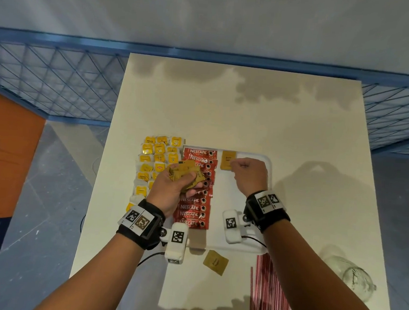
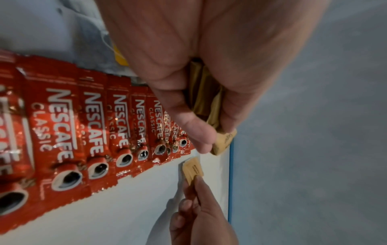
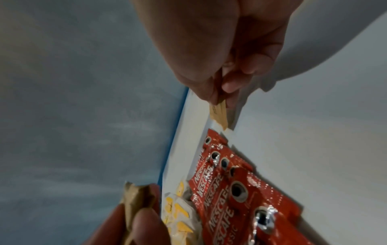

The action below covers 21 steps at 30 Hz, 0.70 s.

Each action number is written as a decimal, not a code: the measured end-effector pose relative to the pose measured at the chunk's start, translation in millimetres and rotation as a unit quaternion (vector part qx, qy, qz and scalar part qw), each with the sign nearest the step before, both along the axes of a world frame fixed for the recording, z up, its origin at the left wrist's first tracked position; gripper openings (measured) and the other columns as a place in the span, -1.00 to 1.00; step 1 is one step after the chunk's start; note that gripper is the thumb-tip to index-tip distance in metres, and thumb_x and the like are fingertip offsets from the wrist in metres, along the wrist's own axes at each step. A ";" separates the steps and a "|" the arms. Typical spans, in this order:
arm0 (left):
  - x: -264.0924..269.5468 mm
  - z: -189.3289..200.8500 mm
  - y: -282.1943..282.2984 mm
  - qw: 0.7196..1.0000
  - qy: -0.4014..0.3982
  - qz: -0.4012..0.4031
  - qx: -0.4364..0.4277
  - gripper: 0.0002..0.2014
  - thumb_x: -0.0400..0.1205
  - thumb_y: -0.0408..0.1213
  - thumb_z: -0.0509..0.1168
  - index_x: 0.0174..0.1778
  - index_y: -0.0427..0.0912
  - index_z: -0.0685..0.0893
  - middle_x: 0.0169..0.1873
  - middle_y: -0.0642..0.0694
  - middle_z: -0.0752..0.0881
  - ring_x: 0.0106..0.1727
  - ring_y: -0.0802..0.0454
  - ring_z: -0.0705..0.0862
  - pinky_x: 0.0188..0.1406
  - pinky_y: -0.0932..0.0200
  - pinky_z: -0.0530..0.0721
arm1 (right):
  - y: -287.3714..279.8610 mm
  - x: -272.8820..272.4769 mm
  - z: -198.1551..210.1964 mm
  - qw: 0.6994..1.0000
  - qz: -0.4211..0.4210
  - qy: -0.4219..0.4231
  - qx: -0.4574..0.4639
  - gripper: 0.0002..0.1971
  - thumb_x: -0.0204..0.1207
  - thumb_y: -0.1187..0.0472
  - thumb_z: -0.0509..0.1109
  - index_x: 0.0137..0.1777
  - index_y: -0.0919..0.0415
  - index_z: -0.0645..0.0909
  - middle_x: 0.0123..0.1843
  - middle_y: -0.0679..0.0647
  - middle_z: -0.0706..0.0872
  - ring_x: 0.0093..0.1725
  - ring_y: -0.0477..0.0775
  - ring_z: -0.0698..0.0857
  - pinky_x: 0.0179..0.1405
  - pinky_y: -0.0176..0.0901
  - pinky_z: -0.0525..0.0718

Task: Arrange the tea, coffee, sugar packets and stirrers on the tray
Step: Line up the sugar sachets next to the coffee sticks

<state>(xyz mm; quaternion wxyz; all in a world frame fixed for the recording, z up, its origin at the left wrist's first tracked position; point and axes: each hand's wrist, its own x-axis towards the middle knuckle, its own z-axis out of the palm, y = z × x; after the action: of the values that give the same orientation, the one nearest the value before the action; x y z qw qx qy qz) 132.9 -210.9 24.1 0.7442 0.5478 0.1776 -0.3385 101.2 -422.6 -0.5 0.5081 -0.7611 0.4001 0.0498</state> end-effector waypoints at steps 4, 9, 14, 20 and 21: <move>-1.3 -2.0 0.7 1.000 -0.003 -0.005 0.001 -0.71 0.66 -0.38 0.41 0.30 -0.31 0.66 -0.01 -0.35 0.82 -0.14 -0.08 0.84 -0.41 0.27 0.76 | 1.8 1.9 -4.7 0.999 0.013 0.020 -0.029 -0.80 0.55 0.07 0.46 -0.29 -0.02 0.80 -0.29 -0.10 0.84 -0.20 -0.01 0.83 -0.13 -0.05 0.84; -2.5 -3.6 1.9 1.000 -0.003 -0.005 0.000 -0.70 0.66 -0.37 0.40 0.30 -0.35 0.66 -0.03 -0.34 0.82 -0.16 -0.07 0.83 -0.41 0.28 0.75 | 3.8 6.2 -7.7 0.998 0.026 0.027 -0.055 -0.72 0.59 0.06 0.45 -0.25 0.20 0.83 -0.27 0.05 0.86 -0.17 0.10 0.83 -0.13 -0.03 0.80; -3.5 -3.9 2.9 1.000 0.010 0.000 -0.007 -0.73 0.65 -0.39 0.41 0.27 -0.31 0.67 -0.04 -0.33 0.82 -0.18 -0.08 0.82 -0.42 0.27 0.75 | 6.0 10.0 -9.9 0.994 0.054 0.042 -0.079 -0.63 0.56 0.01 0.41 -0.24 0.33 0.78 -0.26 0.20 0.84 -0.19 0.24 0.82 -0.16 0.05 0.83; -2.7 -5.5 3.0 1.000 0.012 0.003 0.001 -0.69 0.62 -0.38 0.45 0.28 -0.30 0.66 -0.05 -0.31 0.83 -0.16 -0.07 0.82 -0.44 0.28 0.73 | 6.4 12.0 -9.8 0.992 0.060 0.057 -0.097 -0.67 0.55 0.02 0.45 -0.35 0.21 0.75 -0.37 0.03 0.81 -0.27 0.10 0.79 -0.13 -0.02 0.81; -2.3 -5.8 2.6 1.000 0.012 0.003 0.004 -0.67 0.61 -0.37 0.45 0.29 -0.32 0.66 -0.07 -0.29 0.83 -0.18 -0.06 0.81 -0.45 0.28 0.72 | 6.3 12.3 -9.1 0.992 0.057 0.057 -0.096 -0.72 0.56 0.01 0.46 -0.31 0.15 0.75 -0.32 -0.03 0.81 -0.23 0.05 0.79 -0.08 -0.05 0.79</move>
<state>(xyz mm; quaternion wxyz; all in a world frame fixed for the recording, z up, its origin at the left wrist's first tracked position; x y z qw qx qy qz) 130.6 -208.3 18.3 0.7406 0.5463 0.1892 -0.3424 113.5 -416.3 -9.7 0.4052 -0.8241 0.3870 0.0832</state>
